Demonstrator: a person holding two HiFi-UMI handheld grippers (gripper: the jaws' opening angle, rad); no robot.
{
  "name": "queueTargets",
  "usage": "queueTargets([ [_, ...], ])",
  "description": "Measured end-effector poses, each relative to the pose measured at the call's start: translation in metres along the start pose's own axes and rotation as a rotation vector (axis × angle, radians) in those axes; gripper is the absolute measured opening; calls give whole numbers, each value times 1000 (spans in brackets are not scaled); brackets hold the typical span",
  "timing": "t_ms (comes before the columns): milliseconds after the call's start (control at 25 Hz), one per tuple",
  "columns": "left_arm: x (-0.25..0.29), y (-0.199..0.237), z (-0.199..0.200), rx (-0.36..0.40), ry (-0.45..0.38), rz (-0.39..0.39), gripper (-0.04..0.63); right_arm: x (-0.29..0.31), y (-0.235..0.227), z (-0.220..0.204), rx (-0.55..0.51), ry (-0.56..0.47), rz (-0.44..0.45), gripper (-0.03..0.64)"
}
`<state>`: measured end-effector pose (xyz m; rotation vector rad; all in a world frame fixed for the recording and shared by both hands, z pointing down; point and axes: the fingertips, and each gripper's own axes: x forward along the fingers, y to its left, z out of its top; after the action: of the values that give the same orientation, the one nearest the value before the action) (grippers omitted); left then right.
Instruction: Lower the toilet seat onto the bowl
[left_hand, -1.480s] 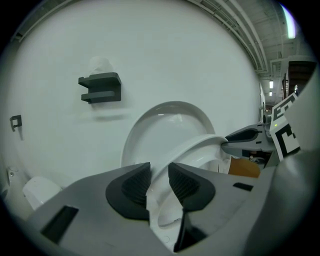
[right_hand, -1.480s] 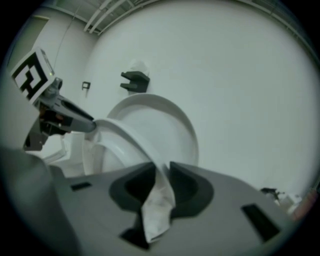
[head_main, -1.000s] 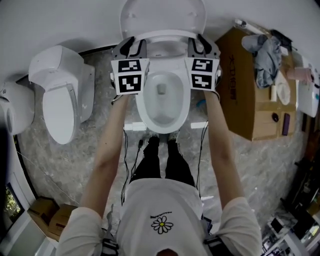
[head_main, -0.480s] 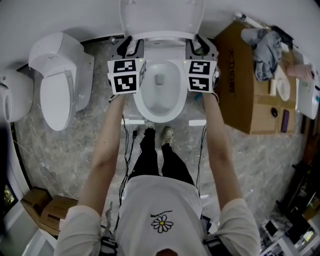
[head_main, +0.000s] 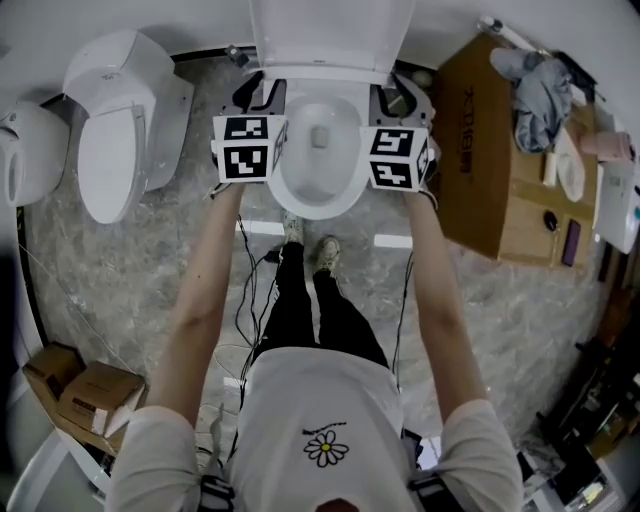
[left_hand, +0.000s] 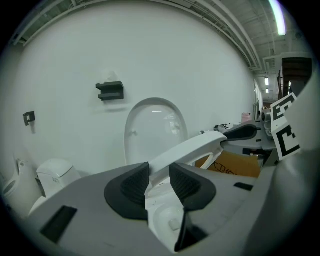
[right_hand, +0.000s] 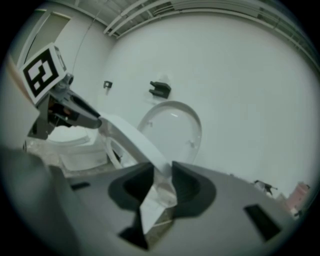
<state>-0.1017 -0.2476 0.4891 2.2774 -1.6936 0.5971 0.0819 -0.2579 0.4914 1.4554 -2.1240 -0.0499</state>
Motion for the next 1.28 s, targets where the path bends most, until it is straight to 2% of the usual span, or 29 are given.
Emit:
queueTargets([
  [200,-18,-9,-23,-9,19,16,152,-18,15,-17,16,12,16,137],
  [520,-35,-16,-52,-31,33,19,152,-37,33,-41,142,39,-27,138],
  [720,-44,-23,-73,-40,67,-27,153,-47,47,-57,155,68,31,146],
  [1000,-56,-35,-104,-19,164,-100,164,-62,64,-84,111,149,127,164],
  [1280,-65,-45,-134,21,232,-141,169,-74,79,-110,66,215,161,172],
])
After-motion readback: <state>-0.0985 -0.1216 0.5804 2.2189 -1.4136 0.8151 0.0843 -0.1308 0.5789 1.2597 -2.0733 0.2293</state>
